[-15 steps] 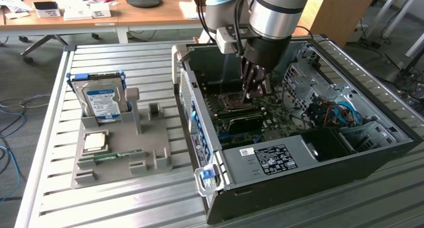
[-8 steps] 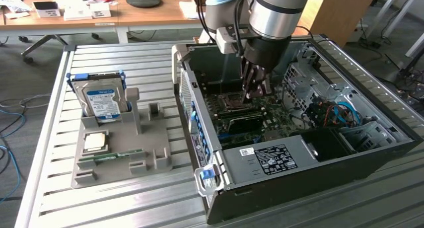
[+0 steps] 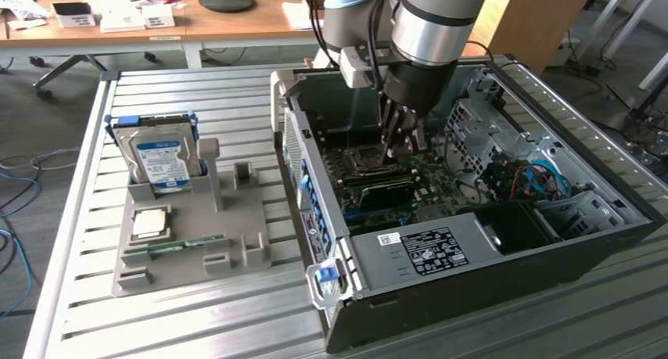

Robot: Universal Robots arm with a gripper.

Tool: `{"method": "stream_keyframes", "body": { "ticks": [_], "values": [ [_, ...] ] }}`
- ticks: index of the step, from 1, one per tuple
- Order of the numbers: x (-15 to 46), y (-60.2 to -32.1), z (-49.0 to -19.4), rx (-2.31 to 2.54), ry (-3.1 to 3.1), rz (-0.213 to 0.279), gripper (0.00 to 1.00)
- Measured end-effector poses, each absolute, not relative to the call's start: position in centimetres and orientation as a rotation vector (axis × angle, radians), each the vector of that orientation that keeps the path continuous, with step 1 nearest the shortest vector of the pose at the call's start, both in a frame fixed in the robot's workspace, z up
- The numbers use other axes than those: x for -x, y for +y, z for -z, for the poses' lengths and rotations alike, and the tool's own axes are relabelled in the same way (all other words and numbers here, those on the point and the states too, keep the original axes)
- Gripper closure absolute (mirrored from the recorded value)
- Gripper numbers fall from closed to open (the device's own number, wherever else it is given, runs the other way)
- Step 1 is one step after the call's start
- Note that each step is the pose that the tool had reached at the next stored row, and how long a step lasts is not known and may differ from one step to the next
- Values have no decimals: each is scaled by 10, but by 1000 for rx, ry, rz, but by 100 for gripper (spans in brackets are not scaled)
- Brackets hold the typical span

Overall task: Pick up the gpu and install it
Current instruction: 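Press down on the gpu until it lock into place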

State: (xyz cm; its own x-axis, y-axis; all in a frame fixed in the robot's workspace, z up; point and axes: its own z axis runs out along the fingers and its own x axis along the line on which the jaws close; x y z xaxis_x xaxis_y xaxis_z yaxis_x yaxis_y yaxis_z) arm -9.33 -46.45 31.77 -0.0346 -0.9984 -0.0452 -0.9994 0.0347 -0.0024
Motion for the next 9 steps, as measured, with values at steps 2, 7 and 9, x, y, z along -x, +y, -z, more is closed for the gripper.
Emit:
{"method": "stream_keyframes", "body": {
  "ticks": [2, 7, 9],
  "values": [
    [93, -465, -318, 2159, 2235, -46, 89],
    [93, -465, -318, 2158, 2235, -46, 89],
    [93, -465, -318, 2158, 2235, -46, 89]
  ]
}}
